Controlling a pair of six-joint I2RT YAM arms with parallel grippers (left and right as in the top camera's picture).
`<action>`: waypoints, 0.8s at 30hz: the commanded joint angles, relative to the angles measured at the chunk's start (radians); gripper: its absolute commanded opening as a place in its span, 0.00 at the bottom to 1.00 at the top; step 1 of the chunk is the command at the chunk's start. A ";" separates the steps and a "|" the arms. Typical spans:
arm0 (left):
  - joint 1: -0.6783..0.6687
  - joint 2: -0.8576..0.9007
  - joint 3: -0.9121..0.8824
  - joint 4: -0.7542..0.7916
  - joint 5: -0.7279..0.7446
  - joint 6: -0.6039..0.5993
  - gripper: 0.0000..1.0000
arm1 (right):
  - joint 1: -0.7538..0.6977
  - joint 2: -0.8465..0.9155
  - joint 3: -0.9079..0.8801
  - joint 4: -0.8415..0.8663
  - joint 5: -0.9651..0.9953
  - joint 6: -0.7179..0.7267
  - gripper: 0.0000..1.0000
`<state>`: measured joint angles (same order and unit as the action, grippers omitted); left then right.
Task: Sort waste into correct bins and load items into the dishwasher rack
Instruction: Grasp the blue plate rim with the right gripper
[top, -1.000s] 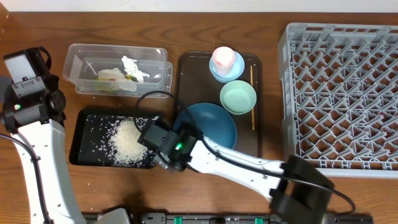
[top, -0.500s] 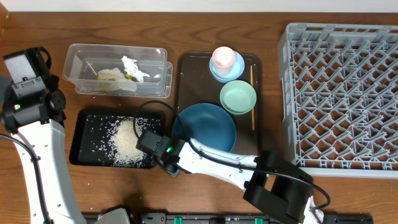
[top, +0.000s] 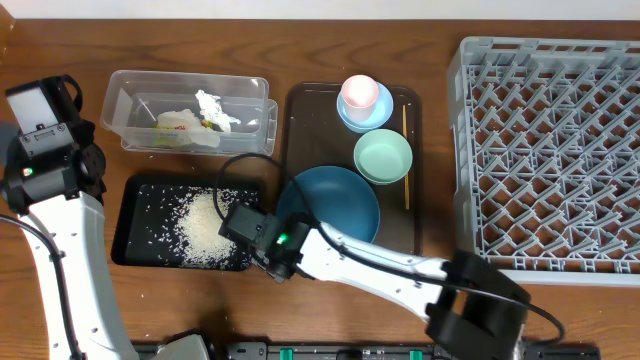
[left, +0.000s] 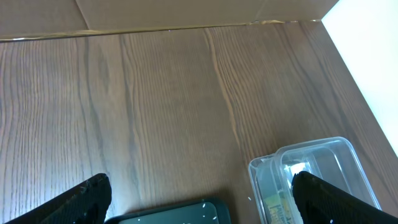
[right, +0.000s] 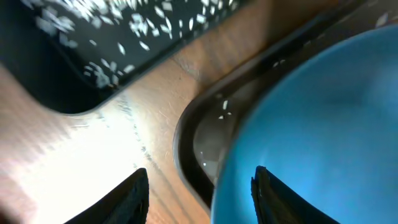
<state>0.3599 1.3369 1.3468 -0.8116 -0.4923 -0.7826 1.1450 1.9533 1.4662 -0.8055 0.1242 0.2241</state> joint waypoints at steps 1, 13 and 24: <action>0.005 0.002 0.003 -0.003 -0.002 -0.004 0.95 | -0.005 -0.019 0.017 -0.003 0.010 0.007 0.50; 0.005 0.002 0.003 -0.003 -0.002 -0.005 0.95 | -0.014 0.058 0.005 -0.018 0.037 0.007 0.42; 0.005 0.002 0.003 -0.003 -0.002 -0.005 0.95 | -0.027 0.100 0.004 0.002 0.053 0.029 0.40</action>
<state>0.3599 1.3369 1.3468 -0.8116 -0.4923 -0.7822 1.1336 2.0228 1.4700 -0.8047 0.1581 0.2279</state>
